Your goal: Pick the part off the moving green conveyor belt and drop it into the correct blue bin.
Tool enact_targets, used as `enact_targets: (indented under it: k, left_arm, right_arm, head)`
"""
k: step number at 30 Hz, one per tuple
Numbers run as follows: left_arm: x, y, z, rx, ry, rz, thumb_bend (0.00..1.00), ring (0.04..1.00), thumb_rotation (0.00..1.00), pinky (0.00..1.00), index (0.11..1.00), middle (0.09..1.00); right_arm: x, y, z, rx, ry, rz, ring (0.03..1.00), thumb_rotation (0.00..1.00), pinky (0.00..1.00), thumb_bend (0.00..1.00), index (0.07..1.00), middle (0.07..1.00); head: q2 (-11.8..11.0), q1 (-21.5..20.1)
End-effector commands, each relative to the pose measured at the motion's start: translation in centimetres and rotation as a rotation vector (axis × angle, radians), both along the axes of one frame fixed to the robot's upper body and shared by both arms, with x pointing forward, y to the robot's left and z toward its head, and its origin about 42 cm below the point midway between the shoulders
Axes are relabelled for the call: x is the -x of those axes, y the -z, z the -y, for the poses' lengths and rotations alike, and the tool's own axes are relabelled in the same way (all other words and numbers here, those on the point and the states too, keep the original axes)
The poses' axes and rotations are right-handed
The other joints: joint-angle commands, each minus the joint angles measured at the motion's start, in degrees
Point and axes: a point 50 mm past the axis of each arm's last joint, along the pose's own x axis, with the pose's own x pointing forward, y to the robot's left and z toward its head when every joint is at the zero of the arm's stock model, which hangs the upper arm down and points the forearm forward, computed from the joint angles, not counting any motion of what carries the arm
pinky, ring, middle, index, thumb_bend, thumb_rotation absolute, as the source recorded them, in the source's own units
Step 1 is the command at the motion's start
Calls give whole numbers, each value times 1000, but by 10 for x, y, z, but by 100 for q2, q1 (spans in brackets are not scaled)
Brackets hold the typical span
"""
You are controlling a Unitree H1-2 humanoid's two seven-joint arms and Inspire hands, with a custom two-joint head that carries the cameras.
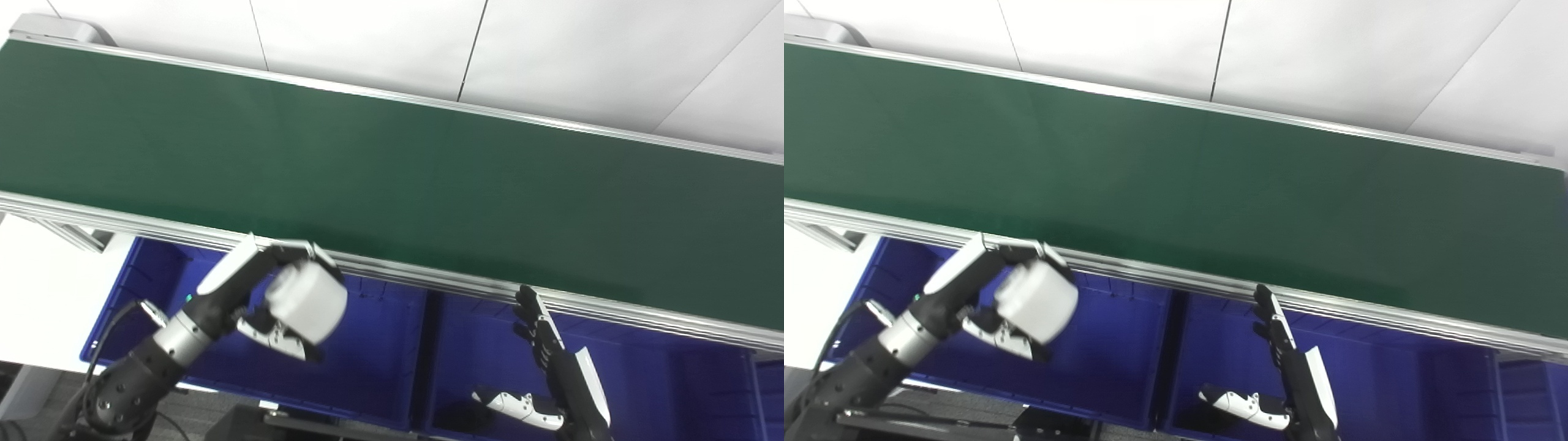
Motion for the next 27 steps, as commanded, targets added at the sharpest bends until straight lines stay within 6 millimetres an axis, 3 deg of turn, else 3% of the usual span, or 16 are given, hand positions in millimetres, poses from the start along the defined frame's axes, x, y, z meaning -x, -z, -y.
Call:
enact_targets:
  k: [1,7,13,15,16,19,20,22,24,25,27]
  left_arm:
    - [2,-1,9,-9,25,28,498,477,0,488,461,517]
    - [3,21,32,-121,72,18,499,461,0,480,478,514]
    - [4,28,41,-303,102,6,499,478,0,534,466,524]
    - [2,28,44,-381,107,-5,508,619,0,571,470,526]
    - [1,28,46,-412,106,-7,502,665,23,602,484,609]
    - [-2,29,51,-547,101,-27,490,751,60,803,499,736]
    - [-3,30,53,-590,101,-37,443,785,141,845,629,777]
    - [-5,30,58,-667,111,-63,415,800,192,860,709,794]
    - [-9,30,66,-771,138,-90,502,868,638,918,811,862]
    - [-10,30,68,-805,143,-101,536,895,759,954,840,886]
    - [-11,30,70,-846,136,-104,582,940,894,987,881,922]
  right_arm:
    - [1,-9,3,-14,5,20,955,363,904,884,985,962]
    - [1,-12,11,4,-3,7,953,372,902,886,985,959]
    - [-3,-10,16,-14,-1,-1,956,386,911,899,989,967]
    - [-5,-9,16,-17,-2,2,955,394,911,906,987,966]
    - [-5,-9,16,-22,1,1,954,393,910,907,987,966]
    - [-6,-9,17,-22,2,2,953,398,907,906,989,966]
    - [-7,-10,17,-16,2,2,952,402,902,907,989,966]
    - [-9,-10,16,-11,2,4,951,403,901,907,990,966]
    - [-8,-9,16,-14,5,4,945,404,903,904,989,959]
    - [-8,-9,16,-16,6,3,946,404,907,905,989,959]
    - [-8,-8,16,-17,7,4,945,399,905,901,990,958]
  head:
    - [29,12]
    - [98,153]
    - [123,255]
    - [116,209]
    - [124,182]
    - [115,173]
    - [115,199]
    - [92,211]
    - [84,211]
    - [84,211]
    - [57,197]
